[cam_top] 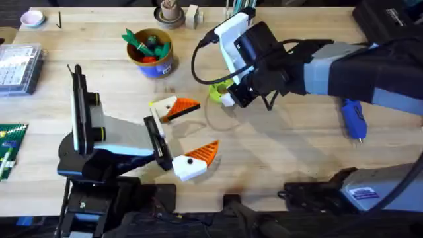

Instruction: Pick up the gripper from the table and insert it into the empty holder that is missing its gripper. Then pick up a screw, insert it into the mounting hole, and use the screwdriver to tighten it. Finally, clean up the table by picking up the vegetable and placing it into the bucket.

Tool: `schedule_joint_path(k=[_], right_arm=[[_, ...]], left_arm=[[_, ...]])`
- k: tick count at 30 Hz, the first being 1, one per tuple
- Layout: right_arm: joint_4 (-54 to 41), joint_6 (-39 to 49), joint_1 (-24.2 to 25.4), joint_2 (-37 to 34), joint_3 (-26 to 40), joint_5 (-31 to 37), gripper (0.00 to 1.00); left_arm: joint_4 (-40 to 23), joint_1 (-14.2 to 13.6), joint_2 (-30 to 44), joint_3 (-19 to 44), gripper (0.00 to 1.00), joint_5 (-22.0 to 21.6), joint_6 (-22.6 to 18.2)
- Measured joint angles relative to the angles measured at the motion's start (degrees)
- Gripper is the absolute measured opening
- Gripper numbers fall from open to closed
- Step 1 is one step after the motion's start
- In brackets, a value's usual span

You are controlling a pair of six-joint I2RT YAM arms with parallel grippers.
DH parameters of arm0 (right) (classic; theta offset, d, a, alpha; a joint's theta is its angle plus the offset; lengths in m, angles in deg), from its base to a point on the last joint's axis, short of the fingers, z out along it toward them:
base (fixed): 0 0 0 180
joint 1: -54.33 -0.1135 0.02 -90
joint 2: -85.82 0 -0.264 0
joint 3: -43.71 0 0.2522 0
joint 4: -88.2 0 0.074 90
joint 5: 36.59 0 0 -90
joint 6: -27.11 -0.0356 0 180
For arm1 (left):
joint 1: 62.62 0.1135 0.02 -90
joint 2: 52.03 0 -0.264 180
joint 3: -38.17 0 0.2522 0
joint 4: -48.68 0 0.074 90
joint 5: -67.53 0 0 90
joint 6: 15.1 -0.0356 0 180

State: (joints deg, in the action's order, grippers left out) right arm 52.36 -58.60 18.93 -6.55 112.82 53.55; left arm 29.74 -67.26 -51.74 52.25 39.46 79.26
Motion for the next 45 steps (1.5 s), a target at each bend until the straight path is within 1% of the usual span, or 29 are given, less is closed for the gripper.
schedule_joint_path(k=[6,10,16,24,28,38,45], right_arm=[[0.0,0.0,-0.2,1.4,0.2,0.0,0.416],[0.8,0.0,-1.3,1.4,0.4,0.0,0.451],[1.1,0.0,-2.4,1.3,0.4,0.0,0.459],[1.1,0.0,-2.3,0.3,0.4,0.0,0.416],[1.1,0.0,-2.3,0.3,0.4,0.0,0.377],[1.1,0.0,-2.3,0.2,0.4,0.0,0.367],[1.3,0.0,-2.3,-1.3,1.0,0.1,0.354]], left_arm=[[0.0,0.0,0.0,0.0,0.993,0.0,0.0],[0.0,0.0,0.0,0.0,0.993,0.0,0.0],[0.0,0.0,0.0,0.0,0.993,0.0,0.0],[0.0,0.0,0.0,0.0,0.993,0.0,0.0],[0.0,0.0,0.0,0.0,0.993,0.0,0.0],[0.0,0.0,0.0,0.0,0.992,0.0,0.0],[0.0,0.0,0.0,0.0,0.993,0.0,0.0]])
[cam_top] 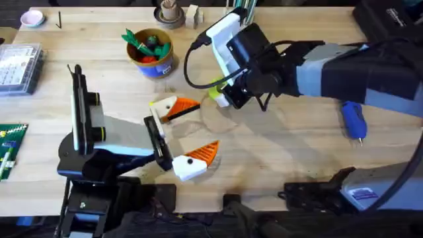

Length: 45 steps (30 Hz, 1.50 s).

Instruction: Pick up the gripper from the table and insert it into the empty holder that is missing its gripper. Then pick up a screw, insert it into the mounting hole, and use the screwdriver to tighten it. Finally, clean up the table by picking up the vegetable and placing it into the bucket.

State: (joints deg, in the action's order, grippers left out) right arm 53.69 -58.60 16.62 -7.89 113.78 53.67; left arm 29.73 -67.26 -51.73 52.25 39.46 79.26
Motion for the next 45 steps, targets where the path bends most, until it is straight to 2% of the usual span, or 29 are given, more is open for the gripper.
schedule_joint_path(k=[4,8,11,13,21,31,35,39,45], right_arm=[[0.1,0.0,0.0,-0.1,0.0,0.1,0.261],[0.1,0.0,0.0,-0.1,0.0,0.2,0.219],[0.2,0.0,0.0,-0.1,0.0,0.1,0.053],[0.1,0.0,0.0,-0.1,0.1,0.1,0.011],[-0.5,0.0,0.0,0.4,0.1,0.1,0.007],[-1.2,0.0,0.0,6.3,0.1,0.1,0.006],[-4.9,0.1,0.0,7.6,0.5,0.1,0.006],[-12.3,1.5,0.0,7.6,4.1,0.1,0.006],[-21.1,4.0,-0.3,7.6,15.7,0.1,0.006]], left_arm=[[0.0,0.0,0.0,0.0,0.993,0.0,0.0],[0.0,0.0,0.0,0.0,0.993,0.0,0.0],[0.0,0.0,0.0,0.0,0.993,0.0,0.0],[0.0,0.0,0.0,0.0,0.992,0.0,0.0],[0.0,0.0,0.0,0.0,0.993,0.0,0.0],[0.0,0.0,0.0,0.0,0.993,0.0,0.0],[0.0,0.0,0.0,0.0,0.993,0.0,0.0],[0.0,0.0,0.0,0.0,0.993,0.0,0.0],[0.0,0.0,0.0,0.0,0.993,0.0,0.0]])
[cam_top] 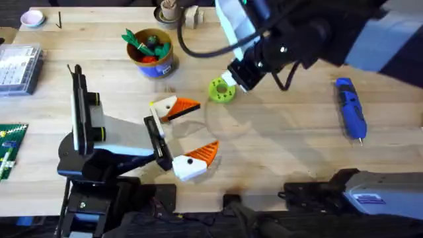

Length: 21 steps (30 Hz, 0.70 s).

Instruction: Pick up the gripper from the table and insert it into the empty holder that is missing its gripper. Then pick up a screw, insert it into the mounting hole, and use the screwdriver to tighten it. Finally, clean up the table by picking up the vegetable and placing it into the bucket.

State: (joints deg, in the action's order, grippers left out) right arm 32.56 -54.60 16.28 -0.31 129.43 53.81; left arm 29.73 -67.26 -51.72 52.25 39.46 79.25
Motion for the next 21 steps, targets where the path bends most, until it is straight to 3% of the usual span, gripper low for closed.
schedule_joint_path(k=[13,21], right_arm=[[-15.1,2.5,-12.6,-3.6,25.7,0.0,0.006],[-17.7,3.5,-20.1,-7.0,30.3,0.0,0.006]], left_arm=[[0.0,0.0,0.0,0.0,0.993,0.0,0.0],[0.0,0.0,0.0,0.0,0.993,0.0,0.0]])
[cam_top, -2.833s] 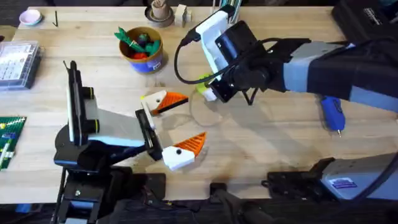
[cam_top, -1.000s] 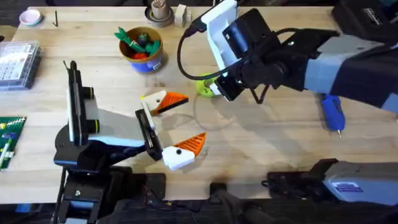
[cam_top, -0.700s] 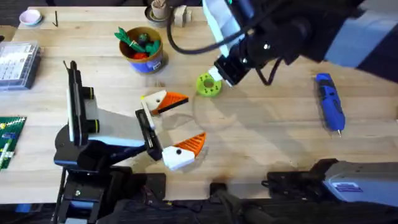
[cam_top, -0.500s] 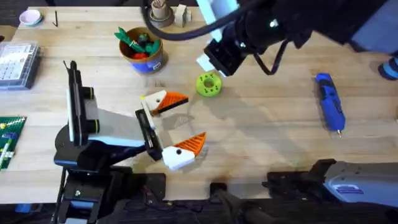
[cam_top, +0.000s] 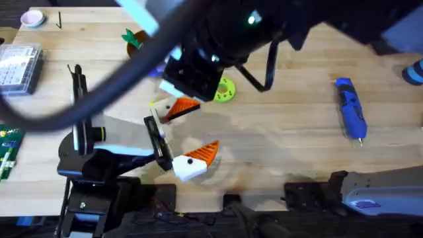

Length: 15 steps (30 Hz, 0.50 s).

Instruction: Pick up the gripper from the table and insert it into the empty holder that is missing its gripper. Then pick up a screw, insert it into the mounting hole, and use the screwdriver to tighten it. Finally, clean up the table by picking up the vegetable and placing it into the bucket.

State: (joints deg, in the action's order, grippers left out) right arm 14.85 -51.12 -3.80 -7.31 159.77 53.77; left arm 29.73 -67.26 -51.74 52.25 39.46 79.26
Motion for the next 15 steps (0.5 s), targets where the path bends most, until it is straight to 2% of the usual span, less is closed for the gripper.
schedule_joint_path(k=[15], right_arm=[[-0.8,-0.6,-3.7,-1.9,0.1,-0.2,0.006]], left_arm=[[0.0,0.0,0.0,0.0,0.993,0.0,-2.8]])
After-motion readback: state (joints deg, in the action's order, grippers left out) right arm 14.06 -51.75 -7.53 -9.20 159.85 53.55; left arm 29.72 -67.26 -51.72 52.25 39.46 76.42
